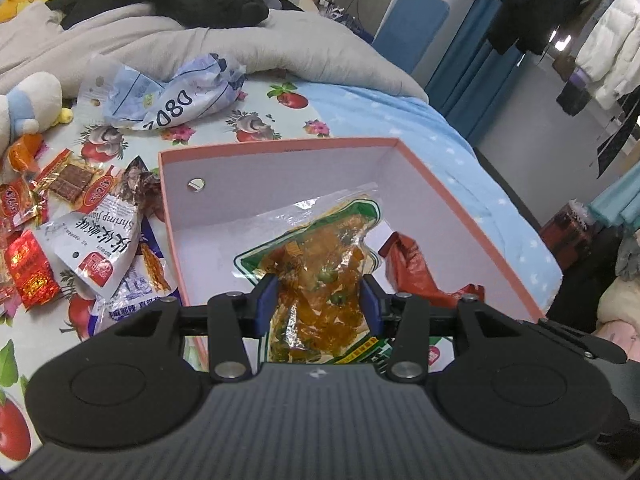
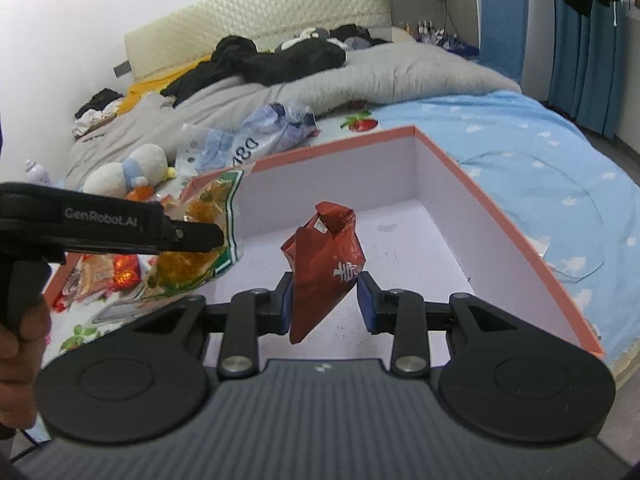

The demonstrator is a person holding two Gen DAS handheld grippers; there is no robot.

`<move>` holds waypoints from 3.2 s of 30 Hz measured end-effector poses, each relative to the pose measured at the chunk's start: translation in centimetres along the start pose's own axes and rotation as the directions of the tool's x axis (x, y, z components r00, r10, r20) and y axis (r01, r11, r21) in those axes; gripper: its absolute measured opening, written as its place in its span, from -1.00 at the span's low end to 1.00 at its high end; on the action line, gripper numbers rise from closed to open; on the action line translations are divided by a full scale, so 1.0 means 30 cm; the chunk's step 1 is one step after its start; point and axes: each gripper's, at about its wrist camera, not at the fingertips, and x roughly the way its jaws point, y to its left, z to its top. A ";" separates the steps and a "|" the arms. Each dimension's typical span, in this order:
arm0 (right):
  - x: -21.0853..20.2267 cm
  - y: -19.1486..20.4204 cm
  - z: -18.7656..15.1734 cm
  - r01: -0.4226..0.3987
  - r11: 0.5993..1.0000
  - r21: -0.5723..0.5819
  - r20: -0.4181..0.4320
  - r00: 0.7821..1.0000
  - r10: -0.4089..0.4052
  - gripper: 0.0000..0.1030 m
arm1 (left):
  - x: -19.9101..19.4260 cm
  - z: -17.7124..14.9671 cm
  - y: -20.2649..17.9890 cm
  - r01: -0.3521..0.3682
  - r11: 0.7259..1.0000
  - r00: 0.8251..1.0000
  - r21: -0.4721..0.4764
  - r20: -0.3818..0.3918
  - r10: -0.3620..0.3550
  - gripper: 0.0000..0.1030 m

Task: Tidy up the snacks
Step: 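Carry both packets into the larger pink box and open both grippers, then withdraw both open grippers from the box back toward the snack pile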

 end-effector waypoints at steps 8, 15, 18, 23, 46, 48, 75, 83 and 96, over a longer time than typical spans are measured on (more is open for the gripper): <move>0.085 -0.017 0.002 0.005 1.000 0.009 -0.055 0.998 -0.004 -0.03 | 0.048 0.022 0.031 -0.026 0.999 0.999 -0.020 -0.020 0.026 0.41; 0.043 0.014 0.009 0.004 1.000 -0.001 -0.036 0.999 -0.004 0.01 | -0.027 0.031 0.048 -0.021 1.000 0.999 -0.021 0.036 0.022 0.43; -0.007 0.042 0.012 -0.007 1.000 -0.004 -0.010 1.000 0.007 0.01 | -0.093 0.024 0.046 -0.017 1.000 0.998 -0.016 0.065 0.018 0.43; -0.109 0.104 -0.007 -0.027 0.999 -0.017 0.033 0.999 0.027 0.01 | -0.222 -0.018 0.050 -0.016 1.000 0.994 -0.014 0.109 0.018 0.43; -0.389 0.328 -0.200 -0.119 0.992 -0.049 0.083 0.989 0.122 0.02 | -0.666 -0.335 0.168 -0.081 0.994 0.982 -0.067 0.168 0.091 0.43; -0.404 0.345 -0.219 -0.123 0.991 -0.056 0.074 0.989 0.127 0.02 | -0.681 -0.354 0.178 -0.091 0.993 0.982 -0.074 0.161 0.102 0.43; -0.342 0.534 -0.312 -0.202 0.966 -0.162 0.014 0.978 0.207 0.02 | -0.709 -0.501 0.380 -0.181 0.967 0.975 -0.177 0.098 0.201 0.43; -0.239 0.628 -0.315 -0.171 0.965 -0.197 0.056 0.981 0.186 0.02 | -0.666 -0.463 0.498 -0.235 0.956 0.960 -0.178 0.109 0.256 0.43; -0.027 0.802 -0.292 -0.102 0.960 -0.259 0.102 0.986 0.133 0.02 | -0.555 -0.384 0.679 -0.298 0.945 0.946 -0.138 0.091 0.312 0.44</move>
